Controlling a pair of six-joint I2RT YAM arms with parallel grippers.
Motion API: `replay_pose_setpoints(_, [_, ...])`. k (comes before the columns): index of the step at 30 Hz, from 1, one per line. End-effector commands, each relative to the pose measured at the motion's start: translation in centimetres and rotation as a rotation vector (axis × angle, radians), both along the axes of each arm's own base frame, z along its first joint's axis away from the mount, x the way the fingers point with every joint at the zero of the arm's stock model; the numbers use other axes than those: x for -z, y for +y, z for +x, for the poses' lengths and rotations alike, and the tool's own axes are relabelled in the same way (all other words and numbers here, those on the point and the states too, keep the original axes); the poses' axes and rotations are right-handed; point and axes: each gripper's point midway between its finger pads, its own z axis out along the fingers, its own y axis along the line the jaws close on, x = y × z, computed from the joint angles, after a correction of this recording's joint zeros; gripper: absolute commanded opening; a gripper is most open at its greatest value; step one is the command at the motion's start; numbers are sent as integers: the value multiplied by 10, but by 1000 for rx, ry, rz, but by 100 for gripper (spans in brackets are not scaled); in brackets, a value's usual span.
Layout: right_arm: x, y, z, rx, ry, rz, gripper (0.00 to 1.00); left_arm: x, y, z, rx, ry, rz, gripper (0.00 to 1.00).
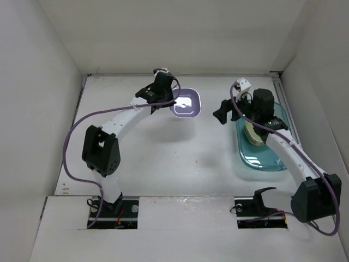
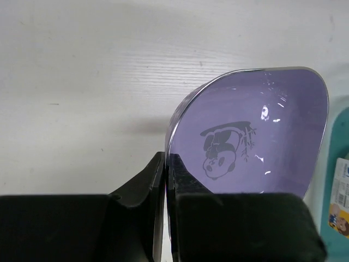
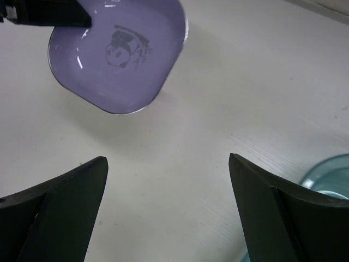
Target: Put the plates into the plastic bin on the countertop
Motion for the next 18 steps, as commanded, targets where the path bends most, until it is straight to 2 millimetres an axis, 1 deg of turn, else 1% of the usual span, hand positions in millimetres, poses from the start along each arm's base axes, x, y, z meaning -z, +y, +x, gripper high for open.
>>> replay_pose_setpoints(1, [-30, 30, 6, -66, -88, 20, 97, -29, -11, -15, 69, -84, 16, 0])
replay_pose_setpoints(2, [-33, 41, 6, -70, -92, 24, 96, -36, -13, -21, 68, -94, 28, 0])
replay_pose_setpoints(3, [-25, 46, 8, -68, -76, 14, 96, -37, -17, -24, 76, -97, 34, 0])
replay_pose_setpoints(4, [-23, 50, 9, -64, -68, 20, 96, -49, -21, -30, 93, -116, 11, 0])
replay_pose_setpoints(5, [-21, 60, 7, -80, -59, 31, 96, -47, -29, -39, 123, -97, -14, 0])
replay_pose_setpoints(6, [-19, 61, 9, -77, -50, 39, 96, -52, -29, -39, 116, -112, -34, 0])
replay_pose_setpoints(7, [-9, 67, 12, -74, -21, 43, 95, -61, -37, -43, 136, -134, -57, 0])
replay_pose_setpoints(8, [-3, 66, 15, -60, -9, 34, 94, -70, -44, -53, 159, -148, -86, 0])
replay_pose_setpoints(10, [6, 74, 19, -57, 16, 48, 86, -79, -53, -60, 191, -176, -120, 0])
replay_pose_setpoints(11, [4, 78, 18, -67, 6, 52, 71, -94, -55, -63, 205, -204, -152, 0])
replay_pose_setpoints(12, [9, 80, 19, -63, 27, 57, 63, -90, -64, -73, 256, -189, -178, 0])
replay_pose_setpoints(13, [7, 79, 21, -55, 16, 58, 56, -97, -65, -73, 244, -199, -206, 0])
replay_pose_setpoints(14, [11, 79, 20, -49, 34, 66, 48, -97, -66, -74, 251, -196, -210, 0])
replay_pose_setpoints(15, [10, 78, 22, -35, 33, 76, 44, -102, -64, -78, 252, -205, -216, 0])
replay_pose_setpoints(16, [15, 74, 22, -24, 44, 72, 43, -104, -65, -77, 247, -210, -228, 0])
replay_pose_setpoints(17, [10, 72, 22, -10, 37, 81, 36, -108, -63, -79, 247, -221, -235, 0])
replay_pose_setpoints(18, [9, 67, 22, 5, 41, 93, 0, -118, -60, -82, 248, -239, -247, 0])
